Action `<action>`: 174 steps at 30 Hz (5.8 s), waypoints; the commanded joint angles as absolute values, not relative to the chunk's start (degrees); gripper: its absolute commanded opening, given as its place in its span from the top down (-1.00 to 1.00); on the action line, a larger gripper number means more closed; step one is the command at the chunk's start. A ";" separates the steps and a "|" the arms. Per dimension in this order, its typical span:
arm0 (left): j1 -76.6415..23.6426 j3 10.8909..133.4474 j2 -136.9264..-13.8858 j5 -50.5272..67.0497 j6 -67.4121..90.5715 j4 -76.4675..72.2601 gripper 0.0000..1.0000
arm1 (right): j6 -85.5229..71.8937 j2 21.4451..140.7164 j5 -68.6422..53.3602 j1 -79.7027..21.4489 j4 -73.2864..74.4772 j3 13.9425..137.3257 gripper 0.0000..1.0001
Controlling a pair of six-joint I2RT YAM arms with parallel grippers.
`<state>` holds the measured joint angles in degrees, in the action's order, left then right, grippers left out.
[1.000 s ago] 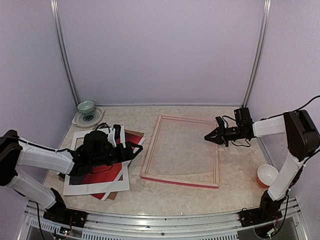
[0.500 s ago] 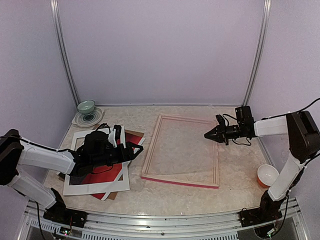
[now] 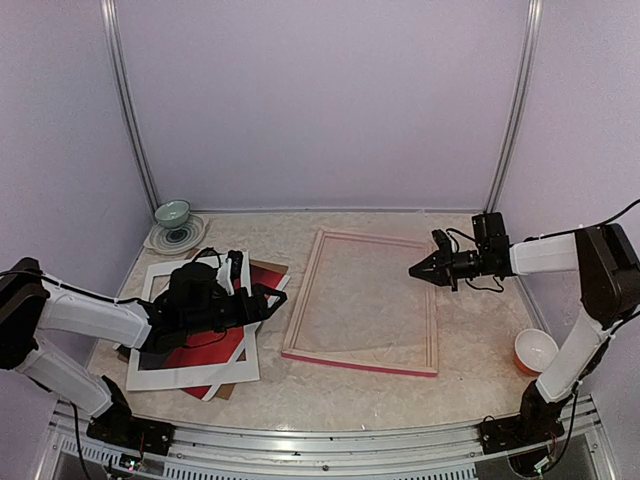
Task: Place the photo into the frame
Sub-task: Place the glass panel at the frame body.
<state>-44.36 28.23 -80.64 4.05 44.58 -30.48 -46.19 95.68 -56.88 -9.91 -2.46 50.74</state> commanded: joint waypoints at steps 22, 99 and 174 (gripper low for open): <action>-45.61 28.60 -81.98 3.94 44.57 -32.26 -0.72 | -52.55 94.54 -60.30 -11.19 -12.49 46.58 1.00; -46.76 29.71 -92.02 5.73 45.97 -37.53 -0.71 | -54.13 100.71 -57.67 -10.90 -27.83 39.94 0.71; -47.11 30.15 -95.57 7.83 47.06 -40.92 -0.30 | -97.99 117.05 -60.38 -13.79 -102.44 36.17 0.86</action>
